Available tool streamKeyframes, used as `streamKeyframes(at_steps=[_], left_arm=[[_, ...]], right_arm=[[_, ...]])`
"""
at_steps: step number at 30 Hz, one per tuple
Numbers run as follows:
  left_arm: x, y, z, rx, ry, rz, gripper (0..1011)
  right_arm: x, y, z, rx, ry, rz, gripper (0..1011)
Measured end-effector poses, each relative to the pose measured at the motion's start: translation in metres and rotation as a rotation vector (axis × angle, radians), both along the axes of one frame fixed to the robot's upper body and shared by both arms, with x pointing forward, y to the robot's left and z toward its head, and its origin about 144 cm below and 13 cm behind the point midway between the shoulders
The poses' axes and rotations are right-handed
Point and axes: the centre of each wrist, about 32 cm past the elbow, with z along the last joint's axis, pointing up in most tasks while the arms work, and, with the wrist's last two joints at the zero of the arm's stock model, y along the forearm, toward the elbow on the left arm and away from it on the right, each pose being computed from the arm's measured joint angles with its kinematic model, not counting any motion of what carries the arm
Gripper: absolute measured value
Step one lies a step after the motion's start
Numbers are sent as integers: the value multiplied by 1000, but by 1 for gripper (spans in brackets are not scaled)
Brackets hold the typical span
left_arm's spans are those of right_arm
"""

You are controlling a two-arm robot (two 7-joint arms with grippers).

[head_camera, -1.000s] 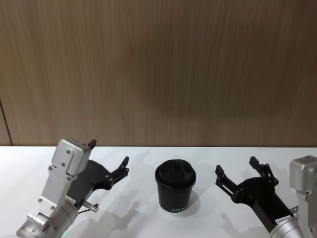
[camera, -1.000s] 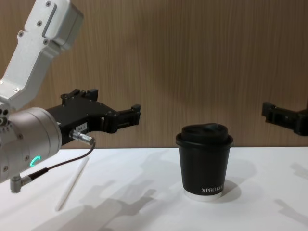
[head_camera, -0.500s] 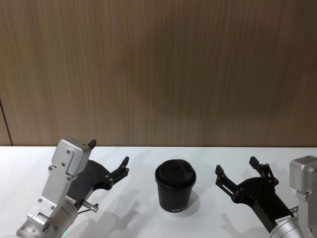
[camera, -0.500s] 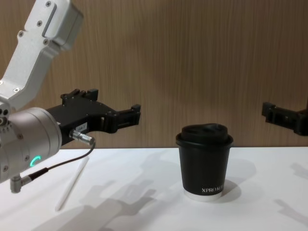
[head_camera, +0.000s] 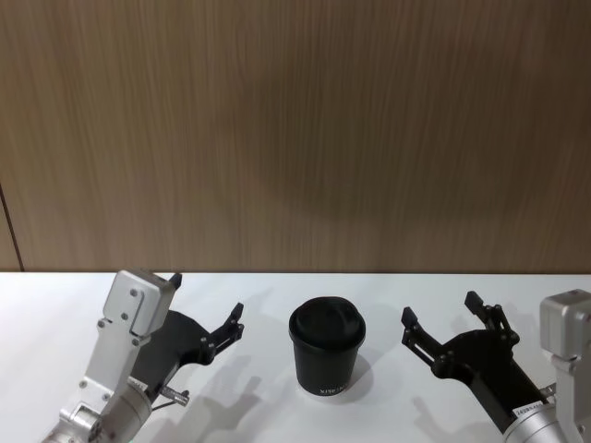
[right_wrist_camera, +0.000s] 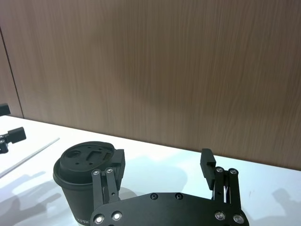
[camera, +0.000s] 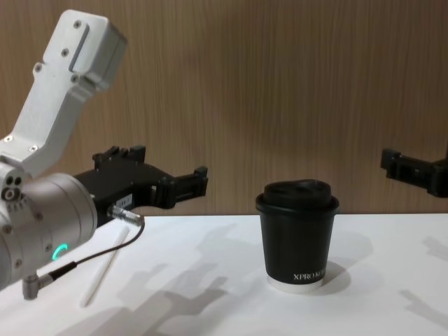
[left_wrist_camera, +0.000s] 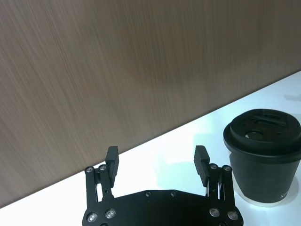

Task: Pick up the straw with one hand, pass it to the other hand, and insert it into the cup.

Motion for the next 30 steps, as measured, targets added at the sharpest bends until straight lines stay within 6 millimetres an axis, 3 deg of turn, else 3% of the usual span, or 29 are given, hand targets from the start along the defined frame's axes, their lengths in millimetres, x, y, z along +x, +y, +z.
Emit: streamKeyframes(at_steps=[17, 30], left_arm=[[-4, 11, -10, -20, 39, 50, 1003], [-13, 29, -4, -34, 69, 74, 1003]], right_arm=[[0, 0, 0, 0, 0, 0, 1001], [0, 0, 0, 0, 0, 0, 1001]])
